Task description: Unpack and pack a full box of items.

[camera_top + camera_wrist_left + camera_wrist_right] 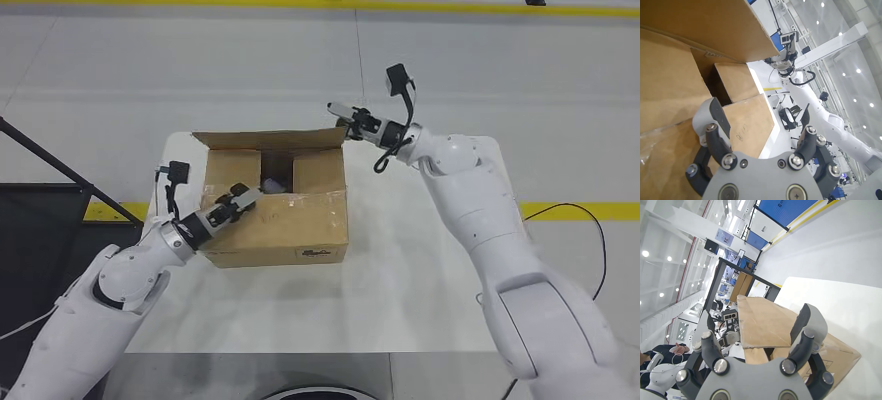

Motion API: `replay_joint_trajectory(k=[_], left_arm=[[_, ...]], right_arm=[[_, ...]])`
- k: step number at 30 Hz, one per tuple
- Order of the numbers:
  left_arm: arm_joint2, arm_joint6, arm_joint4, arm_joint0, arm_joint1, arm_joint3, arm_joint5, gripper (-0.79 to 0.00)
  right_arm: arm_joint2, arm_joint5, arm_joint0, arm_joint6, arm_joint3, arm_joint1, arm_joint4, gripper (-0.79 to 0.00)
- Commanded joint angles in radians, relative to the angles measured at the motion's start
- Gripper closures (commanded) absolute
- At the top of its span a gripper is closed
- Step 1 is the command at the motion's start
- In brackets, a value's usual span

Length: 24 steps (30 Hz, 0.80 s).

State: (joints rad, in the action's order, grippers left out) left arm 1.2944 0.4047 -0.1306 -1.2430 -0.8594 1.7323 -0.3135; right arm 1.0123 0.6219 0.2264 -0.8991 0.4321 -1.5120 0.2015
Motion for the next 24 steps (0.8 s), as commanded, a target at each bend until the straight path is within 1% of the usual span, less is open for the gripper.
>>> replay_joint_trajectory(k=[1, 7, 10, 12, 18, 22, 24], left_arm=[[-0.004, -0.004, 0.012, 0.001, -0.003, 0.002, 0.004, -0.785], [-0.01, -0.007, 0.036, 0.005, -0.011, 0.004, 0.011, -0.785], [-0.01, -0.004, 0.048, 0.007, -0.015, 0.006, 0.012, -0.785], [-0.009, -0.003, 0.051, 0.008, -0.017, 0.007, 0.014, -0.785], [-0.008, 0.002, 0.064, 0.013, -0.024, 0.013, 0.015, -0.785], [-0.011, 0.005, 0.072, 0.014, -0.029, 0.012, 0.017, -0.785], [-0.012, 0.003, 0.079, 0.014, -0.031, 0.012, 0.02, -0.785]], right_arm=[[0.01, -0.005, 0.012, -0.03, 0.027, 0.01, 0.0, -0.785], [0.047, -0.046, 0.07, -0.115, 0.145, 0.045, -0.001, -0.785], [0.064, -0.09, 0.105, -0.153, 0.215, 0.062, -0.006, -0.785], [0.074, -0.136, 0.127, -0.189, 0.262, 0.072, -0.004, -0.785], [0.084, -0.309, 0.179, -0.236, 0.371, 0.095, -0.036, -0.785], [0.081, -0.39, 0.205, -0.246, 0.419, 0.101, -0.041, -0.785], [0.081, -0.409, 0.216, -0.257, 0.437, 0.102, -0.028, -0.785]])
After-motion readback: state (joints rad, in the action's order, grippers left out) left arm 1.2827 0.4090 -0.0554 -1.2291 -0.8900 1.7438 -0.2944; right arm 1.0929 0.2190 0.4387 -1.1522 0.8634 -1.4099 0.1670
